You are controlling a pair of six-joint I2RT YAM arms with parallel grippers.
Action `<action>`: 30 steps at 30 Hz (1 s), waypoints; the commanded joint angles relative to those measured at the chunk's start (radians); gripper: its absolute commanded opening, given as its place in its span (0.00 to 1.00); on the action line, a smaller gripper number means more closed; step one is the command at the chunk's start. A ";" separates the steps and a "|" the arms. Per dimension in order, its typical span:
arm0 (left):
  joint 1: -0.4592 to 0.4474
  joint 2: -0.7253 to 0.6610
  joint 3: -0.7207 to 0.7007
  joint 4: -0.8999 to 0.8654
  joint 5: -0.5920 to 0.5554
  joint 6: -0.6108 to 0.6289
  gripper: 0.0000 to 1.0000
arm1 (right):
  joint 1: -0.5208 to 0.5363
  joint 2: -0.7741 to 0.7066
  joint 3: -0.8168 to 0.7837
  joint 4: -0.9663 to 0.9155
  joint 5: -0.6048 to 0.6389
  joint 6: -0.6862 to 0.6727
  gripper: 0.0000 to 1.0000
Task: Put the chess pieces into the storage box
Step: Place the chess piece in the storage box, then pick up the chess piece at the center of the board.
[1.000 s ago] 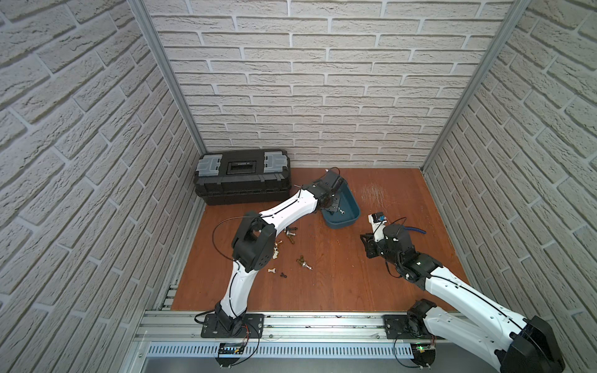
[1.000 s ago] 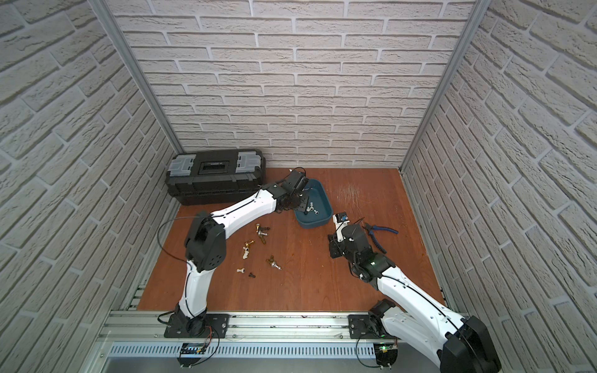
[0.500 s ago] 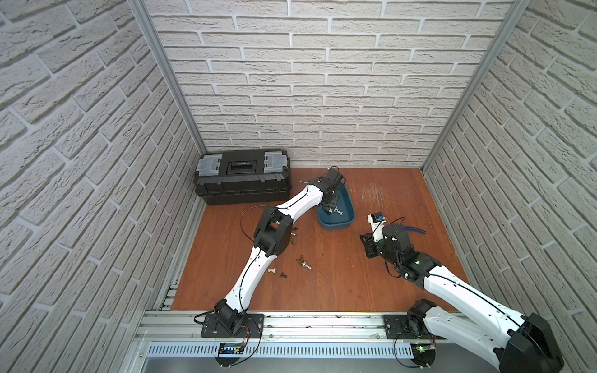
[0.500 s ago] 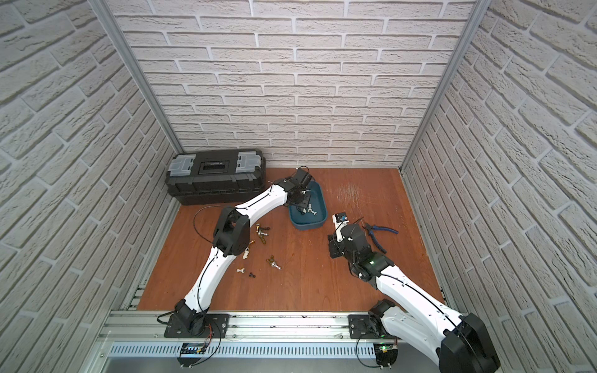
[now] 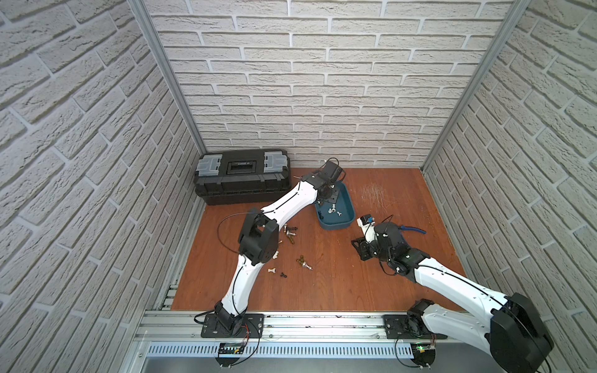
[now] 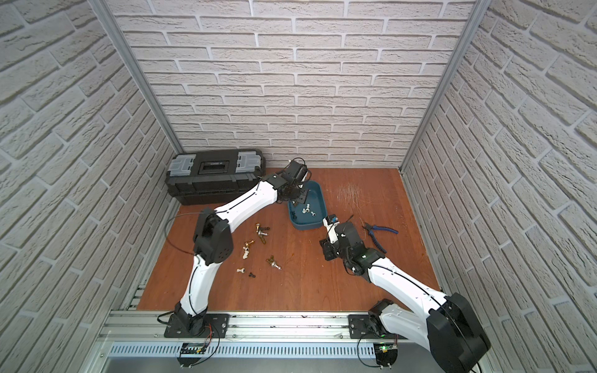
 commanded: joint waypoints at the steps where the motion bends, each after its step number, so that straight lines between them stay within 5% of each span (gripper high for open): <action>1: -0.013 -0.209 -0.222 0.066 -0.041 -0.009 0.52 | 0.068 0.025 0.059 0.054 -0.082 -0.043 0.29; 9: -0.008 -0.749 -0.924 0.157 -0.090 -0.271 0.51 | 0.250 0.202 0.186 0.058 -0.059 -0.083 0.30; 14: -0.014 -0.912 -1.182 0.251 -0.017 -0.428 0.51 | 0.347 0.374 0.250 0.106 -0.073 -0.132 0.30; 20: -0.028 -0.957 -1.277 0.363 -0.009 -0.506 0.53 | 0.385 0.505 0.313 0.073 -0.041 -0.193 0.32; 30: -0.051 -0.816 -1.280 0.475 0.021 -0.530 0.53 | 0.407 0.618 0.365 0.009 -0.056 -0.225 0.34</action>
